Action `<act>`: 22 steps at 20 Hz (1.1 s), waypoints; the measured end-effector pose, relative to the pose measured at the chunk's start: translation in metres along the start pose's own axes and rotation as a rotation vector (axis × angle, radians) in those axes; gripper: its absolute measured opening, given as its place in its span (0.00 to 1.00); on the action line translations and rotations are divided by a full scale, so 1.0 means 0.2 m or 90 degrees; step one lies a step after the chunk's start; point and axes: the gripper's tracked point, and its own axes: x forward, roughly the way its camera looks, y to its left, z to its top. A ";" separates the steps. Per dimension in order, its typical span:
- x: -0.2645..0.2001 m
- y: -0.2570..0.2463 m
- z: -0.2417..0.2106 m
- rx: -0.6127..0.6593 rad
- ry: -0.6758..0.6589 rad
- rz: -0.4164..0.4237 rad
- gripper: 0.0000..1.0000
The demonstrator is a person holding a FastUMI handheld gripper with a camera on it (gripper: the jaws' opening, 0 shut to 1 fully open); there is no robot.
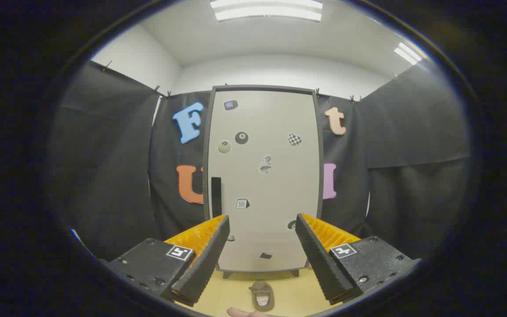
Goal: Open the shoe cabinet door, grab the shoes and put them into the shoe cabinet, then close the shoe cabinet door.
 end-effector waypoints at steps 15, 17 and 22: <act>0.19 0.20 -0.06 -0.003 0.005 0.045 0.99; 0.29 0.25 -0.03 -0.008 -0.006 0.051 0.98; 0.59 0.36 -0.01 0.006 -0.020 0.047 0.99</act>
